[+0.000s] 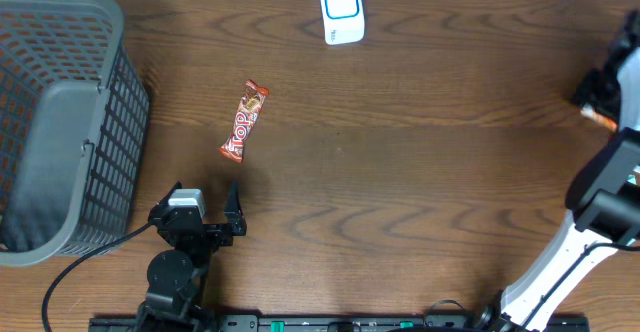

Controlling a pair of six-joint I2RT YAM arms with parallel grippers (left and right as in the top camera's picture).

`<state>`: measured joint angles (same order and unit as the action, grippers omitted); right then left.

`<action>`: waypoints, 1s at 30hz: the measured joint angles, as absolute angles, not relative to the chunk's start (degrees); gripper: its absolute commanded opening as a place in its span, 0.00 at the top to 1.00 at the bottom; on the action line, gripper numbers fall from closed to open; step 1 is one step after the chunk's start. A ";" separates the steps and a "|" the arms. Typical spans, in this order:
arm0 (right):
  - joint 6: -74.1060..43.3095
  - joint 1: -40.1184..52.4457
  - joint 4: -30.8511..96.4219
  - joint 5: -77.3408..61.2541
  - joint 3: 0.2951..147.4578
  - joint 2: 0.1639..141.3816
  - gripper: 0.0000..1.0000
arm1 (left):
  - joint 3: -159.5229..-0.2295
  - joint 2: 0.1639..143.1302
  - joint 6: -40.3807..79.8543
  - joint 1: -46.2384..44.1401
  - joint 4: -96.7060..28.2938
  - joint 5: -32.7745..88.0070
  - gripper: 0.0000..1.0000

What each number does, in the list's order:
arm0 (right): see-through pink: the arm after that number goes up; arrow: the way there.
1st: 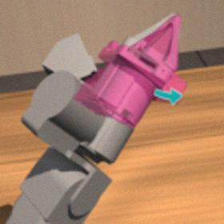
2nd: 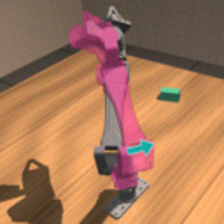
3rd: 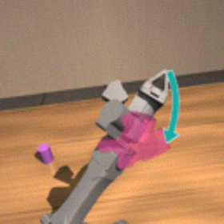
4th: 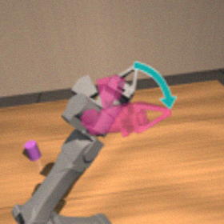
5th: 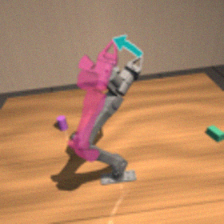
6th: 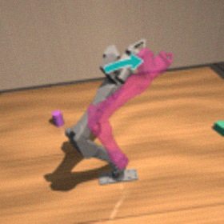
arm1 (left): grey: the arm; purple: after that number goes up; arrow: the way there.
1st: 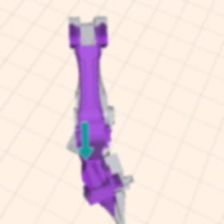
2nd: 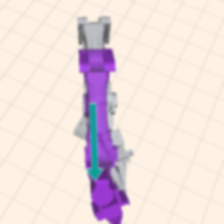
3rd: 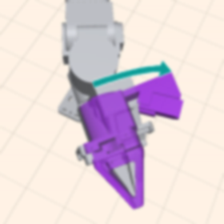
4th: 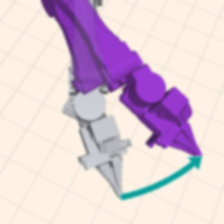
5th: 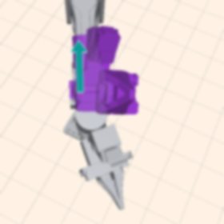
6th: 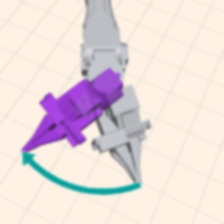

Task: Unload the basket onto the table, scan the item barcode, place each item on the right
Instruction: 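Carry the Kleenex pack to the right table edge and release it, then move the empty right gripper back toward the table center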

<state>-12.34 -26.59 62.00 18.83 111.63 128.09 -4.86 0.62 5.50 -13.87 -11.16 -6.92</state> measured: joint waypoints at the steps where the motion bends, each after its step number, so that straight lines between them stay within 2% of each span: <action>1: -12.05 -27.51 61.95 18.92 111.11 128.11 0.01 | -4.86 0.62 5.50 -13.87 -11.16 -6.92 0.02; 8: -12.05 -30.20 63.24 13.23 113.38 128.14 0.01 | -4.86 0.62 5.50 -13.87 -11.16 -6.92 0.02; 17: -12.10 -27.38 73.12 -2.39 127.07 128.14 0.01 | -4.86 0.62 5.50 -13.87 -11.16 -6.76 0.02; 23: -12.21 -20.93 77.21 -12.91 129.32 128.14 0.01 | -4.86 0.62 5.50 -13.87 -11.16 -6.74 0.02; 30: -15.77 -7.90 84.29 -17.41 129.32 128.14 0.01 | -4.86 0.62 5.50 -13.87 -11.16 -6.74 0.02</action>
<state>-15.77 -7.90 84.29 -17.41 129.32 128.14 -4.86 0.62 5.50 -13.87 -11.16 -6.74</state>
